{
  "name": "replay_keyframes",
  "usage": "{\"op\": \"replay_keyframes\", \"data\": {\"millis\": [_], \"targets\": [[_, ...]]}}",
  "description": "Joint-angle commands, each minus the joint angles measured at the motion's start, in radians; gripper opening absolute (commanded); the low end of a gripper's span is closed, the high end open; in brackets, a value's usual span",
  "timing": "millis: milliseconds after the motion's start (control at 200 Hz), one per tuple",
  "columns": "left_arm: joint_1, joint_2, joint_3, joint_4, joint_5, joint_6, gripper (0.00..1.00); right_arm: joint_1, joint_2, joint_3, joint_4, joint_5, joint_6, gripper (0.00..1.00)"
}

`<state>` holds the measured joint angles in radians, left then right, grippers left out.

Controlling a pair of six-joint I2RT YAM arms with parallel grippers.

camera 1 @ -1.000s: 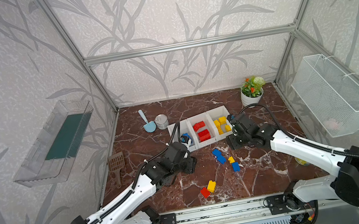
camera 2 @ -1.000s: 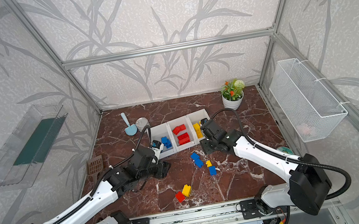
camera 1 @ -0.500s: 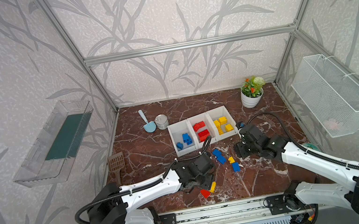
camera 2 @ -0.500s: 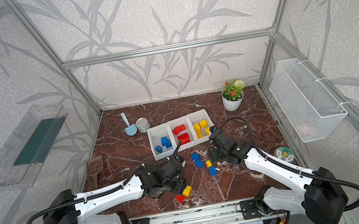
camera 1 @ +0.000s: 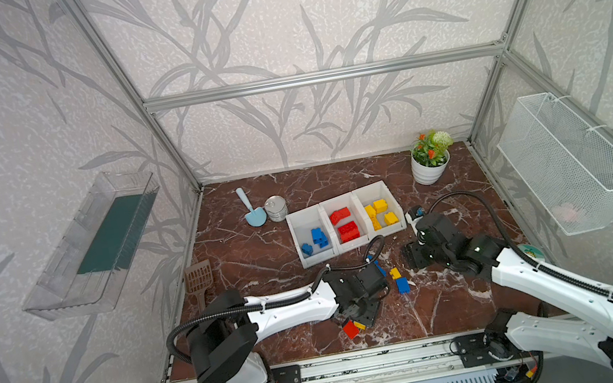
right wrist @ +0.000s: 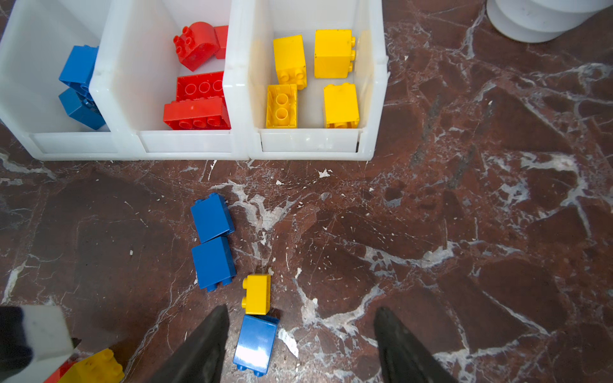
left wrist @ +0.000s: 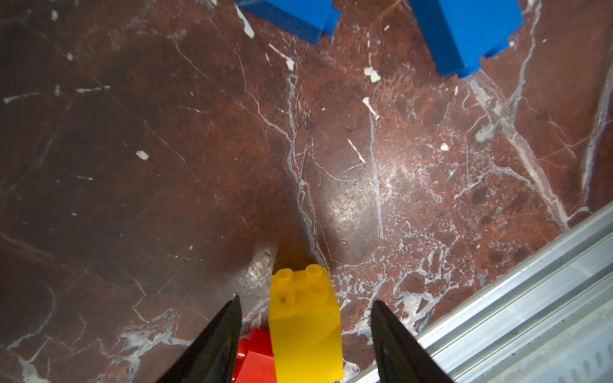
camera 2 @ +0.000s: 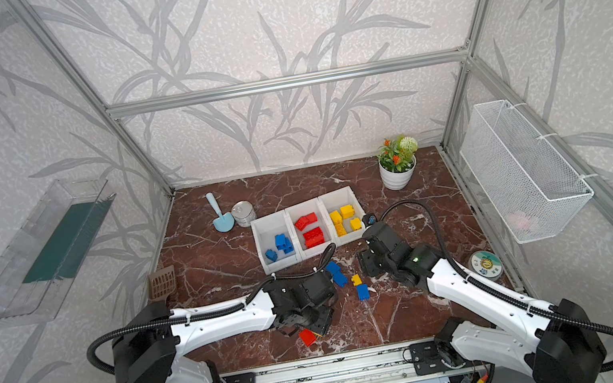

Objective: Sort the legos into containers by color
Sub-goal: 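Lower the left gripper onto a yellow brick and grasp it while the right gripper withdraws, then carry the yellow brick with the left gripper into the farthest compartment, release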

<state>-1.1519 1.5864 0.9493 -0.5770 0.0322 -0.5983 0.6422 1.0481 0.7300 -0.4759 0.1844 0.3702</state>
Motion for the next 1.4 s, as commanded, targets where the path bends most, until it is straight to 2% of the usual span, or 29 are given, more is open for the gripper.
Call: {"op": "replay_keyframes", "data": {"millis": [0,280,470,605,720,815,1040,1235,1395], "targets": [[-0.006,0.019,0.024,-0.049,-0.009,-0.013,0.62,-0.006,-0.023,-0.013,-0.02,0.022,-0.002,0.7],[-0.007,0.062,0.034,-0.031,-0.006,0.004,0.5,-0.029,-0.051,-0.026,-0.042,0.028,0.006,0.7],[-0.004,0.069,0.061,-0.051,-0.012,0.03,0.34,-0.058,-0.075,-0.021,-0.066,0.029,0.016,0.68],[0.015,0.059,0.142,-0.097,-0.052,0.036,0.32,-0.07,-0.109,-0.012,-0.114,0.031,0.044,0.68],[0.064,0.068,0.259,-0.117,-0.066,0.124,0.32,-0.09,-0.148,0.0,-0.164,0.033,0.059,0.68],[0.143,0.1,0.364,-0.115,-0.061,0.192,0.32,-0.113,-0.18,0.008,-0.198,0.033,0.07,0.68],[0.296,0.277,0.68,-0.081,-0.081,0.309,0.33,-0.134,-0.216,-0.025,-0.208,0.014,0.106,0.68],[0.349,0.503,0.993,-0.153,-0.075,0.366,0.35,-0.135,-0.212,-0.058,-0.199,-0.032,0.115,0.67],[0.377,0.646,1.164,-0.176,-0.061,0.367,0.35,-0.137,-0.226,-0.069,-0.194,-0.057,0.113,0.67]]}}
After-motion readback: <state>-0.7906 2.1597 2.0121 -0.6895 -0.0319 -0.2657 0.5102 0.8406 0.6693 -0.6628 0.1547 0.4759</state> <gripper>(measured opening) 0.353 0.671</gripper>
